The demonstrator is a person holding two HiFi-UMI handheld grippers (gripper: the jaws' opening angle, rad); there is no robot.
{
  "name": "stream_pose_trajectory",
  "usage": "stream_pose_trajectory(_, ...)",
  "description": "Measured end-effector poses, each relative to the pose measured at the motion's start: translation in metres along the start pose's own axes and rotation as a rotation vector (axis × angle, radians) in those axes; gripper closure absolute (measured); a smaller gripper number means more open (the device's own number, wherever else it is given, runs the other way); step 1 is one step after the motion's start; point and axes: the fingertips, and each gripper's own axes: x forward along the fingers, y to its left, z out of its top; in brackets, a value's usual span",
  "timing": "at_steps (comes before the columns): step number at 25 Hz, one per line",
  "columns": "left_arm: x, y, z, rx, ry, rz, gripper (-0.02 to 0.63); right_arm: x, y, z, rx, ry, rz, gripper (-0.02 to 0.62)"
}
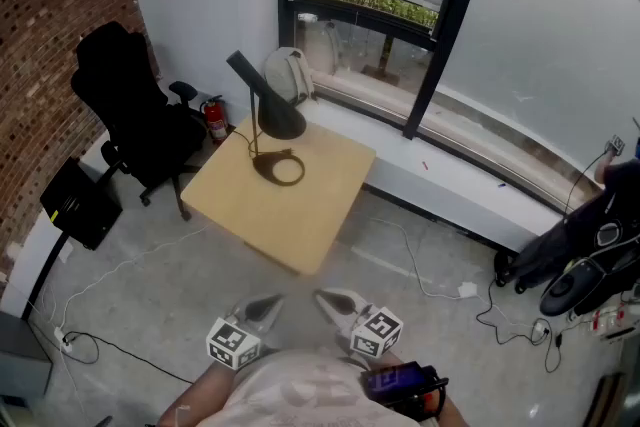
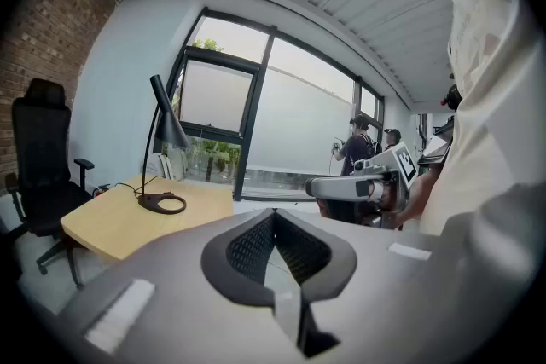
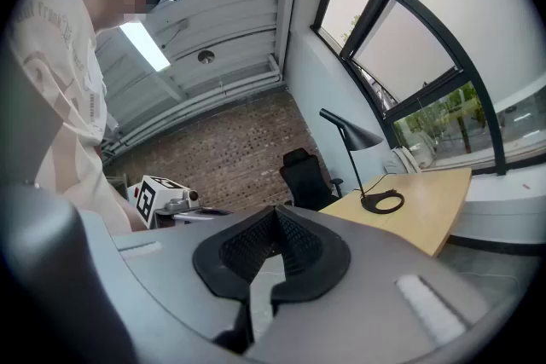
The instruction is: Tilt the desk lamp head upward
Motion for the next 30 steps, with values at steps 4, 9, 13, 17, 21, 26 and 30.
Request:
stream_pose_trajectory(4,-0.003,0.012,0.001,0.009,-0.017,-0.003,0.604,0.006,-0.003,0.006,0.011,-0.029,-0.015,0.581)
stream_pose_trajectory(9,-0.007,0.019,0.003,0.004,-0.016,0.003,0.604,0.009,-0.006,0.010,0.026,-0.027,-0.044,0.581)
stream_pose_trajectory(13,-0.011,0.032,0.008,-0.006,-0.027,0.025,0.604,0.020,-0.007,0.011,0.007,-0.011,-0.042,0.581)
stream_pose_trajectory(17,-0.014,0.037,0.008,-0.012,-0.022,0.035,0.604,0.024,-0.011,0.012,-0.005,-0.003,-0.049,0.581)
stream_pose_trajectory(21,-0.014,0.038,0.017,-0.008,-0.038,0.036,0.604,0.022,-0.013,0.014,-0.008,0.003,-0.064,0.582)
stream_pose_trajectory(26,-0.022,0.038,0.013,-0.004,-0.041,0.028,0.604,0.023,-0.004,0.012,-0.003,0.003,-0.076,0.581)
stream_pose_trajectory(30,-0.030,0.037,0.007,-0.017,-0.033,0.018,0.604,0.023,0.001,0.003,0.001,0.010,-0.088,0.581)
